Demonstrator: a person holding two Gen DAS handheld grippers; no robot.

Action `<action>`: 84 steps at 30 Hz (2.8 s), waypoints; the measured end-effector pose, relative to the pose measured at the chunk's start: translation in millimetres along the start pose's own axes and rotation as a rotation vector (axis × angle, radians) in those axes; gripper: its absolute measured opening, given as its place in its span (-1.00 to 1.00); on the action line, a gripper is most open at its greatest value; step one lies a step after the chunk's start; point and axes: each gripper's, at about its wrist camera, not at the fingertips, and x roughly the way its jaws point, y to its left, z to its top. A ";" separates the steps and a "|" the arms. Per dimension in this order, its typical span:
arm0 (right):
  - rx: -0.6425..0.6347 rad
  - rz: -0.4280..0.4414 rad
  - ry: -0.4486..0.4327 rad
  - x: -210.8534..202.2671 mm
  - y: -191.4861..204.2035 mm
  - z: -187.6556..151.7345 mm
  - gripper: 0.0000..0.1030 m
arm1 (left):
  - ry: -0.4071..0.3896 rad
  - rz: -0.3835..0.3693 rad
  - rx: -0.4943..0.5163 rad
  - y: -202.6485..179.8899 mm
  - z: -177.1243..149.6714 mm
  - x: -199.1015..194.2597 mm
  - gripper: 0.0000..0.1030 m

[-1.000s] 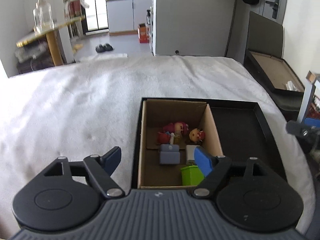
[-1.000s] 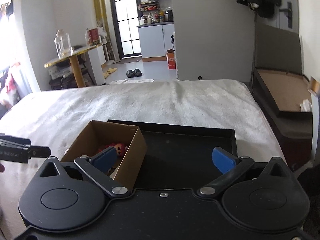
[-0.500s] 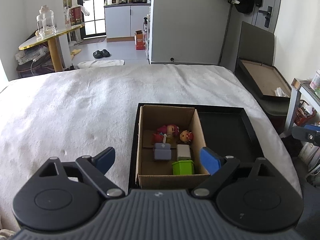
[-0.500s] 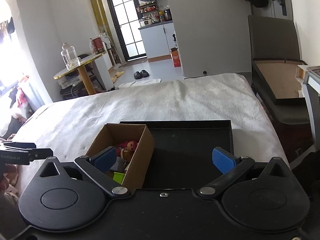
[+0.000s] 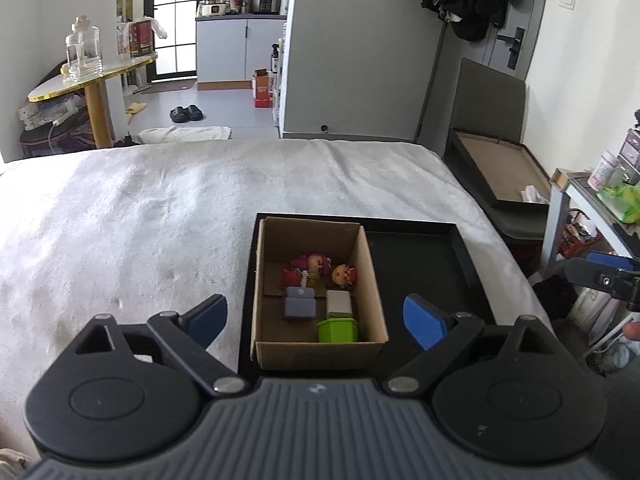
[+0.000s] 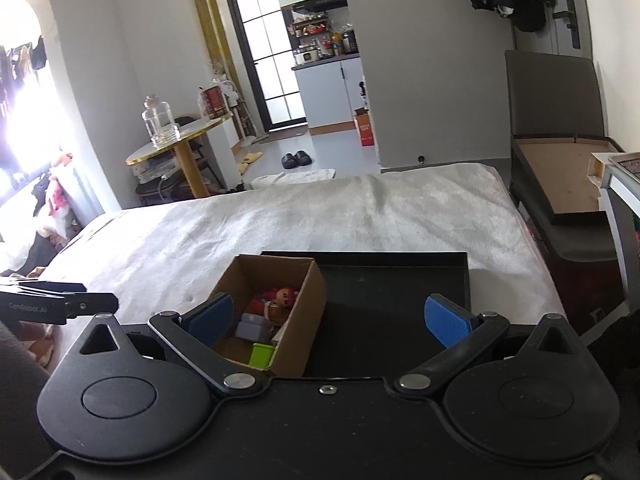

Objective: Organize rigid objects

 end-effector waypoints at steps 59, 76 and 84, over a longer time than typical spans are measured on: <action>0.028 0.050 0.149 -9.8 16.1 -24.4 1.00 | 0.063 -0.105 0.023 -22.4 -30.2 12.3 0.91; 0.033 0.044 0.162 -8.3 15.6 -24.0 1.00 | 0.078 -0.112 0.022 -21.2 -30.2 16.9 0.91; 0.039 0.038 0.169 -8.2 17.5 -24.8 1.00 | 0.079 -0.105 0.028 -22.4 -30.3 15.0 0.91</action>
